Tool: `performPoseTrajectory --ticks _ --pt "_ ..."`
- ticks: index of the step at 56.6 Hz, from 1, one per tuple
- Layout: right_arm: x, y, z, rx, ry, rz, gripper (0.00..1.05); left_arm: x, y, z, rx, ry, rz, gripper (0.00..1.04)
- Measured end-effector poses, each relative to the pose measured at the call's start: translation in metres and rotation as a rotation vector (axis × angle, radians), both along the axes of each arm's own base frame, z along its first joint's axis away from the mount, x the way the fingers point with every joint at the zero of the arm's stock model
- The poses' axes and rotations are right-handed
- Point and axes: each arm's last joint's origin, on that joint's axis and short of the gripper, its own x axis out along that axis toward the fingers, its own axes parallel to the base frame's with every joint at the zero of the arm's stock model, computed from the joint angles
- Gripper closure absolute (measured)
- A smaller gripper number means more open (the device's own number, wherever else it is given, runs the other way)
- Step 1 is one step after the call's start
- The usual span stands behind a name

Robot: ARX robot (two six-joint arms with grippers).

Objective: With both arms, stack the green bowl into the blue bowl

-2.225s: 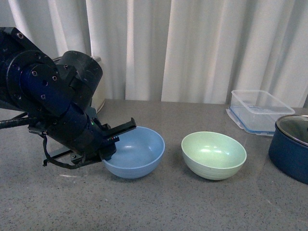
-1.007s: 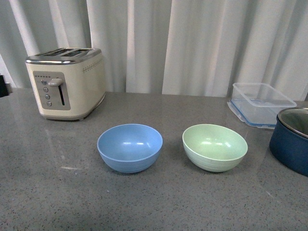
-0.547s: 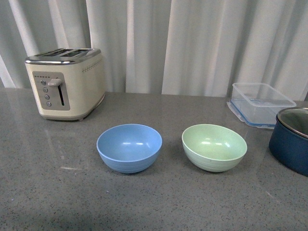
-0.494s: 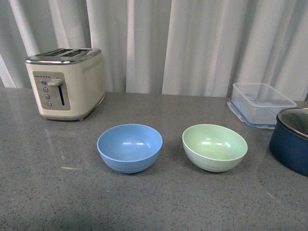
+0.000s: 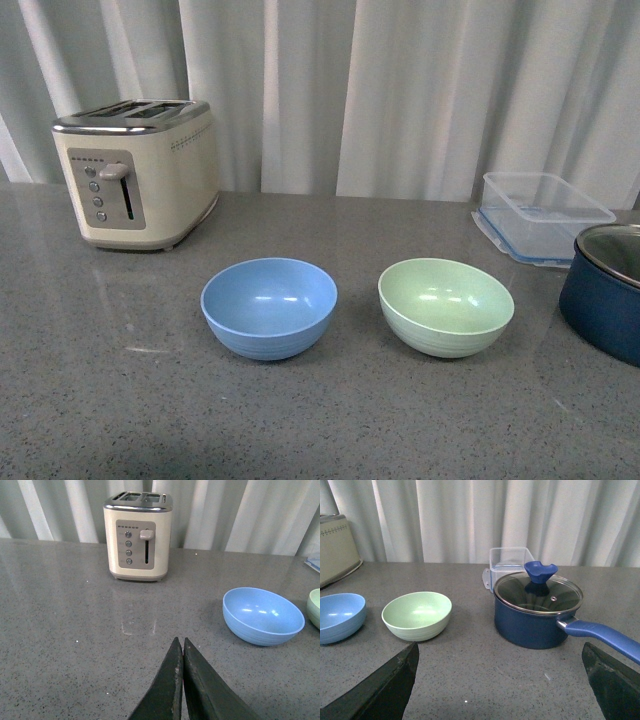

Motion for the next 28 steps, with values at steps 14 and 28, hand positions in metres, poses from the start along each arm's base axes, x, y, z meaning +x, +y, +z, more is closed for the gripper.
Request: performPoseTrajectory --ticks 14,28 --pt "0.000 0.000 0.000 0.000 0.000 0.000 0.10 -0.011 0.000 0.005 0.000 -0.016 0.001 1.01" --pt "0.000 0.000 0.000 0.000 0.000 0.000 0.10 -0.020 0.000 0.007 0.000 -0.023 0.001 1.01"
